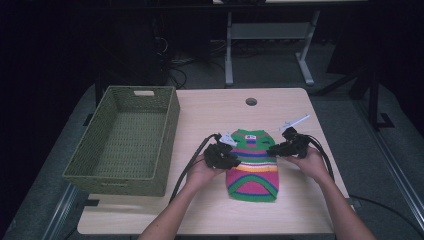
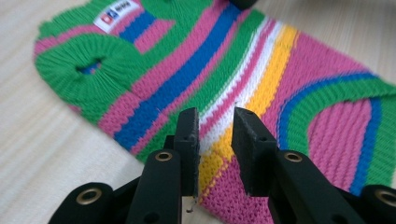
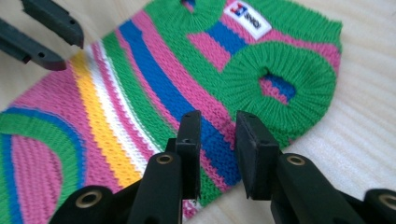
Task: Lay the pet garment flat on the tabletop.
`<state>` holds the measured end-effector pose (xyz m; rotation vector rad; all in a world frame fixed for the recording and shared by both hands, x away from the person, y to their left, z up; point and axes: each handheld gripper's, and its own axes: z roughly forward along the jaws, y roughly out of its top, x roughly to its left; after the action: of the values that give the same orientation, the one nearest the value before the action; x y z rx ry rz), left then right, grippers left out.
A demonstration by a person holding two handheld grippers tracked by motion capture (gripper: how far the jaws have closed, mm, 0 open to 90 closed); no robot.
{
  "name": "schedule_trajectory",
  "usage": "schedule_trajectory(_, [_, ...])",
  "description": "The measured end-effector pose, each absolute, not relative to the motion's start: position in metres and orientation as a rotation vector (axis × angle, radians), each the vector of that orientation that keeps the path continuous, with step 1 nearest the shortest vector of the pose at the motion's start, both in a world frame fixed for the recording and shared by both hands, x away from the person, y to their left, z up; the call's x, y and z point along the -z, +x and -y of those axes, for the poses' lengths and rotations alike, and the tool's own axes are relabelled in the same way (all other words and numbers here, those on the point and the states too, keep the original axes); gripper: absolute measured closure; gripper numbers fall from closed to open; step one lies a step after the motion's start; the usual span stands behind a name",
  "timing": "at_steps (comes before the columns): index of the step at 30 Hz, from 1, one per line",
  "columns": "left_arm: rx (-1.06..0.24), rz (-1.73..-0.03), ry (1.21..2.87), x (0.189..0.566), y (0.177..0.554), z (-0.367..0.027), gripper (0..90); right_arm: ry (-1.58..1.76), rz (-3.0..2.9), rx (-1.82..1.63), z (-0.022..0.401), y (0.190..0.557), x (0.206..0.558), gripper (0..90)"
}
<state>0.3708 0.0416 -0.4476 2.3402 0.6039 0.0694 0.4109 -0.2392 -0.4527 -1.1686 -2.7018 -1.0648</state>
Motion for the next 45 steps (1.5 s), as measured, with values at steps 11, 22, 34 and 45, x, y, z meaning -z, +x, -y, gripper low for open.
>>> schedule_trajectory(11, [-0.070,-0.619,2.379,0.456,0.370,-0.043,73.3,-1.187,2.689,1.065,0.239,0.416,0.461,72.5])
schedule_trajectory(22, [-0.066,-0.616,2.392,0.456,0.371,-0.044,73.2,-1.189,2.726,1.046,0.235,0.416,0.460,74.3])
schedule_trajectory(34, [-0.108,-0.625,2.362,0.443,0.365,-0.051,62.0,-1.180,2.654,1.147,0.246,0.409,0.448,55.6])
schedule_trajectory(45, [-0.142,-0.717,2.243,0.435,0.351,-0.075,44.6,-1.186,2.659,1.203,0.269,0.383,0.438,46.4])
